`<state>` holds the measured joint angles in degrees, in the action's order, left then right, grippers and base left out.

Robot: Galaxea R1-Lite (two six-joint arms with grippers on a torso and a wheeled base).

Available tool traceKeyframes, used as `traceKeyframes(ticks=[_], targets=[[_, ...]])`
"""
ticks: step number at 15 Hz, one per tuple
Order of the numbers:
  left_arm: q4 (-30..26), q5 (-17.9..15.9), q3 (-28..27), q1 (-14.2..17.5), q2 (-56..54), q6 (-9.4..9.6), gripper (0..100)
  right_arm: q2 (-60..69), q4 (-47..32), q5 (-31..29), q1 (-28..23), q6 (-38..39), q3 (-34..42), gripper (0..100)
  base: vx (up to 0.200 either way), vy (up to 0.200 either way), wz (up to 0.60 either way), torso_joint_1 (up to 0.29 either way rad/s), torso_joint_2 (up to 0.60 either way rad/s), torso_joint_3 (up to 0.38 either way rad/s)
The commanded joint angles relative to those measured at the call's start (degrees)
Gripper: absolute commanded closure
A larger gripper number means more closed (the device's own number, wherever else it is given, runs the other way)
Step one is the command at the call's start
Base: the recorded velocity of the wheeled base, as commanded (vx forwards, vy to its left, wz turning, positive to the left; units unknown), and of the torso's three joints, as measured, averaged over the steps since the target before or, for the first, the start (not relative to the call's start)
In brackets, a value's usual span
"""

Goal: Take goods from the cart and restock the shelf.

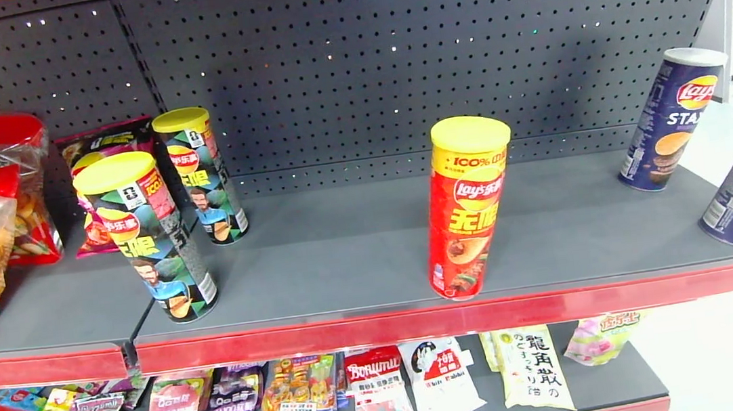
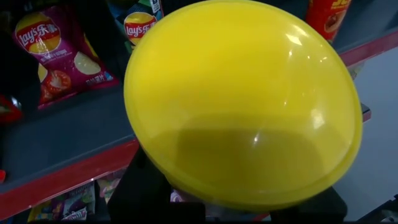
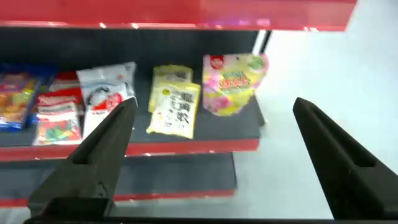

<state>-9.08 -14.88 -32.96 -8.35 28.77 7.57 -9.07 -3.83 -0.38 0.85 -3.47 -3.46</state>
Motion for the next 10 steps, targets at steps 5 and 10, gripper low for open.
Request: traceKeyframes(ticks=[5,10], targets=[[0.03,-0.06,1.41,0.00,-1.44,0.08,100,8.98,0.31,0.29,-0.59,-1.27,0.39,0,0.000,0.000,0.00,0.000,0.00,0.000],[0.03,-0.32,1.59,0.00,-1.79,-0.01,100,9.07,0.40,-0.50,-0.59,-1.89,0.65,0,0.000,0.000,0.00,0.000,0.00,0.000]])
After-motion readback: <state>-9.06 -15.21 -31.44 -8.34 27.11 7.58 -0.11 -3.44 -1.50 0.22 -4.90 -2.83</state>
